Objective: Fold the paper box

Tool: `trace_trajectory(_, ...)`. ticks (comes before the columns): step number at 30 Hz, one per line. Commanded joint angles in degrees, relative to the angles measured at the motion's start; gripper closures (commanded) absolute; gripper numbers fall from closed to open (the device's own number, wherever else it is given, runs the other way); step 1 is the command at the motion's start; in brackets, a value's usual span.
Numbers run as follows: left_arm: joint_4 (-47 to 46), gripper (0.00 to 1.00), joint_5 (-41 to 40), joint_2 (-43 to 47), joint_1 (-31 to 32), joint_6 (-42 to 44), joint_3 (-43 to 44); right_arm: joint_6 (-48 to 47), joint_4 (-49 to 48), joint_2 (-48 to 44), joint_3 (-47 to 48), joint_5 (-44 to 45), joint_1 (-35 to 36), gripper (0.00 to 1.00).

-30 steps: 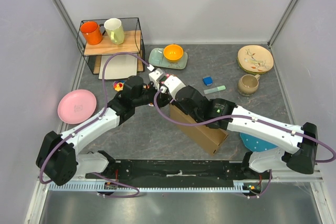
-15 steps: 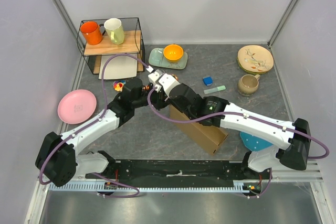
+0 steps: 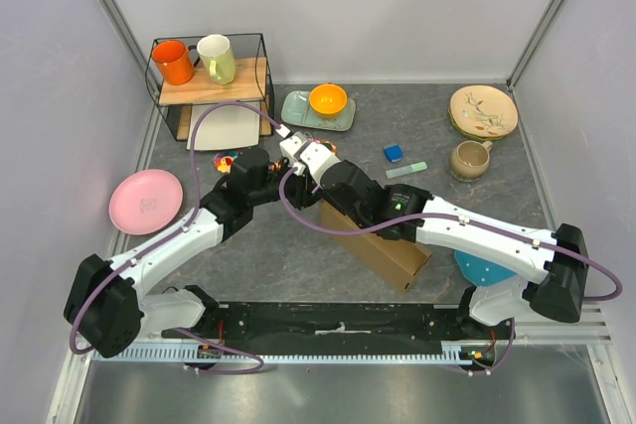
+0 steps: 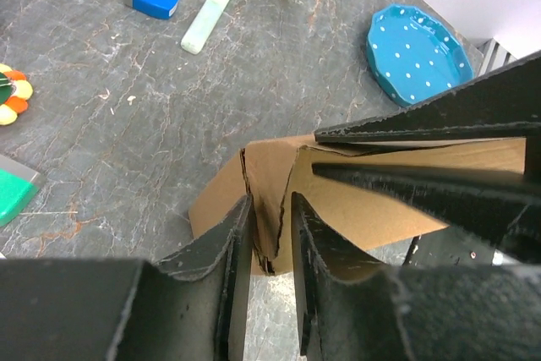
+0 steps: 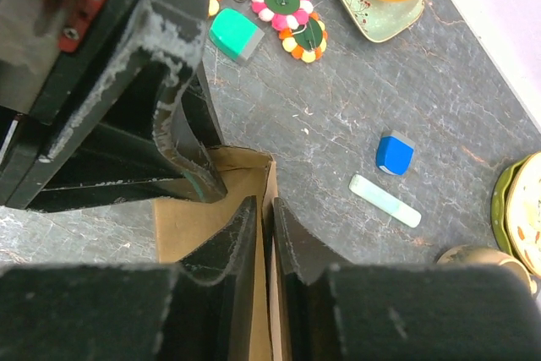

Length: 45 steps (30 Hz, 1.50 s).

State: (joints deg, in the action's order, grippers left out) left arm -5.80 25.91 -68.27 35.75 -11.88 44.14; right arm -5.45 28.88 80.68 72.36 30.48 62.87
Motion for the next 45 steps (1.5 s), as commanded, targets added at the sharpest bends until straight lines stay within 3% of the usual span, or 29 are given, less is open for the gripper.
trace_trajectory(1,0.2,0.69,-0.1,1.0,0.1,0.4,2.5,0.3,-0.8,-1.2,-1.0,-0.1,0.2,0.75)
trace_trajectory(18,-1.0,0.7,-2.6,3.3,0.1,1.3,2.5,0.3,-0.9,-1.1,-1.2,0.3,0.1,0.78)
trace_trajectory(23,-1.1,0.83,-1.7,3.4,0.1,1.7,1.9,0.2,-1.0,-1.1,-1.2,0.5,0.2,0.8)
trace_trajectory(27,-1.1,0.85,0.9,2.7,0.1,1.4,1.7,0.4,-1.0,-0.9,-1.0,0.5,0.1,0.79)
trace_trajectory(34,-1.2,0.98,3.1,2.1,0.9,1.9,-0.3,0.5,-1.3,-0.8,-1.2,0.9,0.2,0.71)
trace_trajectory(39,0.7,0.98,0.3,1.1,2.3,3.6,-0.8,0.9,-1.3,-0.7,-0.8,1.0,0.1,0.63)
trace_trajectory(45,1.4,0.98,-2.6,0.5,3.3,4.7,-1.6,1.4,-1.6,-0.8,-0.6,-0.5,-0.3,0.62)
